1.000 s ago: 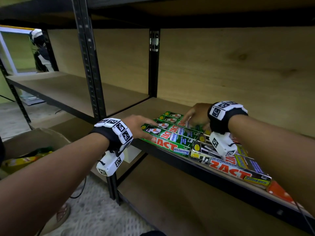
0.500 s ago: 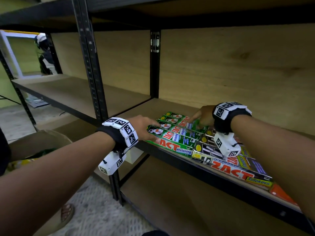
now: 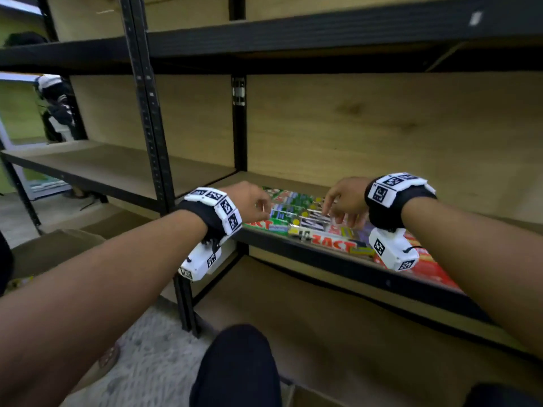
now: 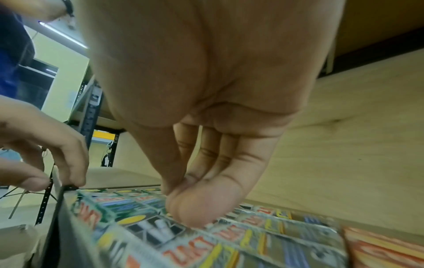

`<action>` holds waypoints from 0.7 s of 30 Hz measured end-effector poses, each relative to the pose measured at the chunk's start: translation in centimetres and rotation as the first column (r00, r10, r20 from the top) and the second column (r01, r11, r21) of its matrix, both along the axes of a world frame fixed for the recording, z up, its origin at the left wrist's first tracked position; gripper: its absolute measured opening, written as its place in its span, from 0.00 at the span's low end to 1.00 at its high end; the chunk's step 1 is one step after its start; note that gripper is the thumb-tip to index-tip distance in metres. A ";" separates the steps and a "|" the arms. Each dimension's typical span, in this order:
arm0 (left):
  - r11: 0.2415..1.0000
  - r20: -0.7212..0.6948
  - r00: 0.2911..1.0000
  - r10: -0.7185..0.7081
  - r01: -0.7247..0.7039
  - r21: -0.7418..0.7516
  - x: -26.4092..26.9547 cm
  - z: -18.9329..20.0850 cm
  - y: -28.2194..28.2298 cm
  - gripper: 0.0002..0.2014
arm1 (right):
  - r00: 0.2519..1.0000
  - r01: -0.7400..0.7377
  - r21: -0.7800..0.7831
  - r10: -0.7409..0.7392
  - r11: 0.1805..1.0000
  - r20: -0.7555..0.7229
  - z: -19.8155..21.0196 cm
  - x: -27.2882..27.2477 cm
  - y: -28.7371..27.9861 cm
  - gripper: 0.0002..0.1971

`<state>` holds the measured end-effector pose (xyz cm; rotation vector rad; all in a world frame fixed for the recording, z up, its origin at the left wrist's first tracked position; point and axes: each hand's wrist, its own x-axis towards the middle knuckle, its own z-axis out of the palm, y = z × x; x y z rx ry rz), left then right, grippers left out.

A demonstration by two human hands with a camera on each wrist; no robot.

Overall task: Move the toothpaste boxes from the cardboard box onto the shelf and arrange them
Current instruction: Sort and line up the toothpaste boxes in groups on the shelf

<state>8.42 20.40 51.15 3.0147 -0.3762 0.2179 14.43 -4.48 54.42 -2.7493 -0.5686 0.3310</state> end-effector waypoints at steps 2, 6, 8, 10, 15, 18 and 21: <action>0.998 -0.098 0.995 -0.016 0.010 -0.067 -2.0 -0.1 -2.4 0.06 | 0.999 0.012 0.014 -0.012 1.000 -0.048 -1.0 -2.6 -1.6 0.10; 0.989 -0.510 0.858 -0.064 -0.012 -0.144 -5.1 -2.1 -7.5 0.09 | 0.979 0.023 -0.017 -0.026 1.000 -0.203 -4.8 -6.3 -4.1 0.09; 0.989 -0.578 0.812 -0.083 -0.003 -0.146 -5.4 -3.9 -9.7 0.10 | 0.958 0.035 -0.027 -0.041 0.999 -0.283 -7.5 -7.3 -5.3 0.10; 0.985 -0.603 0.793 -0.087 -0.021 -0.169 -5.2 -6.4 -11.8 0.10 | 0.940 0.066 -0.006 -0.064 0.998 -0.336 -10.6 -7.8 -6.4 0.11; 0.984 -0.688 0.719 -0.100 -0.032 -0.176 -3.7 -14.1 -16.3 0.08 | 0.833 0.177 -0.024 -0.163 0.984 -0.528 -20.1 -8.4 -9.0 0.13; 0.983 -0.753 0.652 -0.094 -0.059 -0.174 -1.5 -19.5 -17.9 0.10 | 0.778 0.230 -0.036 -0.206 0.973 -0.594 -25.7 -7.6 -10.7 0.14; 0.989 -0.846 0.531 -0.046 -0.096 -0.114 0.5 -23.9 -18.9 0.11 | 0.693 0.292 -0.089 -0.275 0.952 -0.666 -30.7 -6.9 -12.4 0.15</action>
